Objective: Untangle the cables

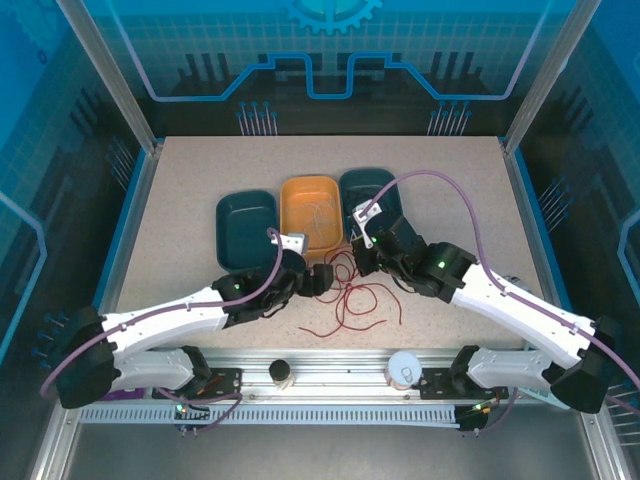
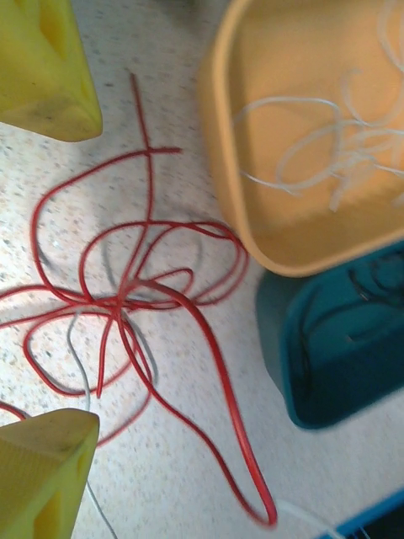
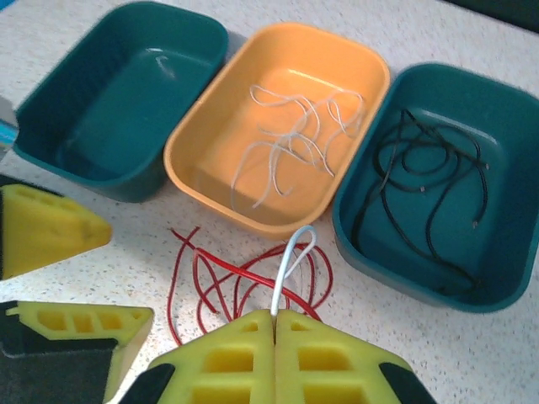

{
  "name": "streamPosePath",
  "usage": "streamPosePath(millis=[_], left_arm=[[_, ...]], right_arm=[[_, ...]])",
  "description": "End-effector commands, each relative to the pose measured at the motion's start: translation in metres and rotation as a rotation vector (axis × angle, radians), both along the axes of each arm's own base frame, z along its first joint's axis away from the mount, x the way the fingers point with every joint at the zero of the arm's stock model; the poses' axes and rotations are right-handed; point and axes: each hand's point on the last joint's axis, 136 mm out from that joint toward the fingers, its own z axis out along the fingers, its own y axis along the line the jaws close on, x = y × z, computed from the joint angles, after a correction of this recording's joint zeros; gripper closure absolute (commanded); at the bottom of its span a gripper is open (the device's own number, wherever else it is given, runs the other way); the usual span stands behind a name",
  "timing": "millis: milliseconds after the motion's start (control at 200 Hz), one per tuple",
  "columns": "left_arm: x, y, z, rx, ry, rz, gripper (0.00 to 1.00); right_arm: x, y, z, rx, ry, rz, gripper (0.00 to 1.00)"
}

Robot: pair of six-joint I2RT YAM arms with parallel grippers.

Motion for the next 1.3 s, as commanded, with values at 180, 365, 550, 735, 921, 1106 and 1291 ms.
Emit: streamPosePath(millis=[180, 365, 550, 735, 921, 1106, 1291], left_arm=[[0.022, -0.006, 0.04, 0.09, -0.278, -0.091, 0.22], [0.033, -0.003, 0.023, 0.067, -0.226, -0.075, 0.4], [0.037, -0.003, 0.006, 0.054, -0.176, -0.057, 0.82], [0.033, 0.003, -0.014, 0.083, -0.121, -0.046, 1.0], [0.026, 0.011, -0.032, 0.102, -0.072, -0.031, 1.0], [0.021, 0.017, -0.052, 0.141, -0.019, -0.023, 1.0], [0.019, 0.018, -0.072, 0.177, 0.032, -0.02, 1.0]], right_arm=[[-0.01, 0.023, 0.043, 0.013, -0.111, 0.147, 0.98], [-0.013, 0.032, 0.052, 0.017, -0.131, 0.181, 0.98], [-0.011, 0.035, 0.056, 0.0, -0.143, 0.181, 0.98], [-0.008, 0.03, 0.069, 0.0, -0.179, 0.152, 0.98], [-0.007, 0.022, 0.086, 0.015, -0.221, 0.119, 0.99], [-0.009, 0.015, 0.104, 0.031, -0.264, 0.113, 0.99], [-0.011, 0.012, 0.126, 0.075, -0.32, 0.122, 0.99]])
